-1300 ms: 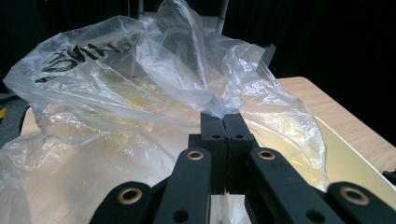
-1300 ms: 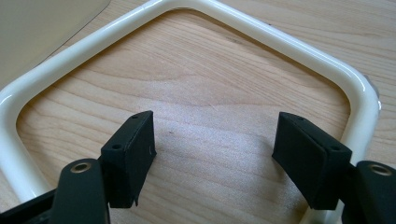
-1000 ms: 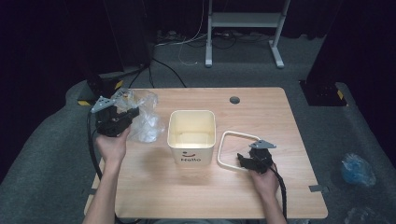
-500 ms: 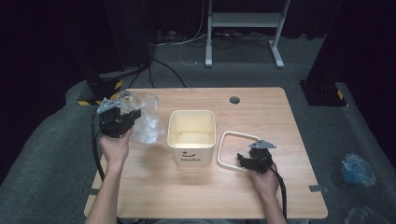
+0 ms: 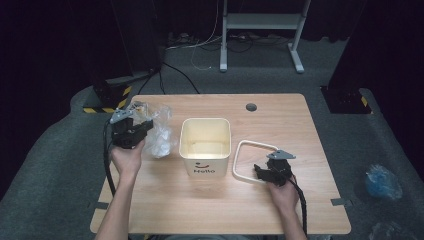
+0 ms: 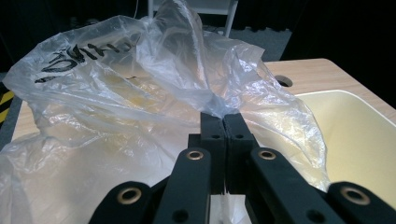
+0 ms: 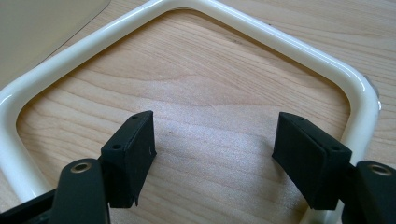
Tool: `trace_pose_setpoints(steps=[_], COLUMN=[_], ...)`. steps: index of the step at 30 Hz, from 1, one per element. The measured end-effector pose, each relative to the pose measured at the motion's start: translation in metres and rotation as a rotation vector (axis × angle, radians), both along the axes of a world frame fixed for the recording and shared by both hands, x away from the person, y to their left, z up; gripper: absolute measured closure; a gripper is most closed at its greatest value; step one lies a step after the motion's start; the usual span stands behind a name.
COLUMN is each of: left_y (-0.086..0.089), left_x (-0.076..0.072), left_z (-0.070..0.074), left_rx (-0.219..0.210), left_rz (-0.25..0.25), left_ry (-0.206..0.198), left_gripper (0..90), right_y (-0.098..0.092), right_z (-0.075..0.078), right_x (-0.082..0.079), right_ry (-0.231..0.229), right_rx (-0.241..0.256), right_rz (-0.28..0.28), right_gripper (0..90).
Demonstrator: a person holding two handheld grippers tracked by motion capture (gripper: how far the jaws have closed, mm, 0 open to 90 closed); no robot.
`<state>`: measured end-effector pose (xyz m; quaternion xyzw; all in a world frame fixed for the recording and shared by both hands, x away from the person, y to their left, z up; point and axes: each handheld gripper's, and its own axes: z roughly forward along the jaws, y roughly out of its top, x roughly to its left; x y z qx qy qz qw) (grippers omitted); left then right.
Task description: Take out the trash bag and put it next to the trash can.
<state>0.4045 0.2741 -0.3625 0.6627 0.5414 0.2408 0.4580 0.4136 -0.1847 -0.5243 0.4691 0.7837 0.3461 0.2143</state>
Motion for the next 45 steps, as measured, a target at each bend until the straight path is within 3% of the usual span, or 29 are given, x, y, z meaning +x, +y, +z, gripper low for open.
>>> trace_pose_setpoints(steps=[8, 21, 33, 45], left_y=[-0.004, -0.010, -0.019, -0.021], left_x=[0.006, 0.013, 0.019, 0.026], left_z=[-0.009, -0.016, -0.023, -0.036], left_rx=[0.008, 0.033, 0.094, 0.110], left_rz=[0.003, 0.002, 0.001, 0.022], left_ry=[0.023, 0.025, 0.048, 0.070], left_gripper=[88.6, 88.5, 88.4, 86.4], right_y=[0.000, 0.000, 0.000, 0.000], right_z=[0.000, 0.000, 0.000, 0.000], right_x=[0.000, 0.000, 0.000, 0.000], right_ry=[0.000, 0.000, 0.000, 0.001], right_rx=[0.000, 0.000, 0.001, 0.001], right_rz=[0.000, -0.001, -0.001, -0.001], right_gripper=[29.4, 29.4, 29.4, 29.4])
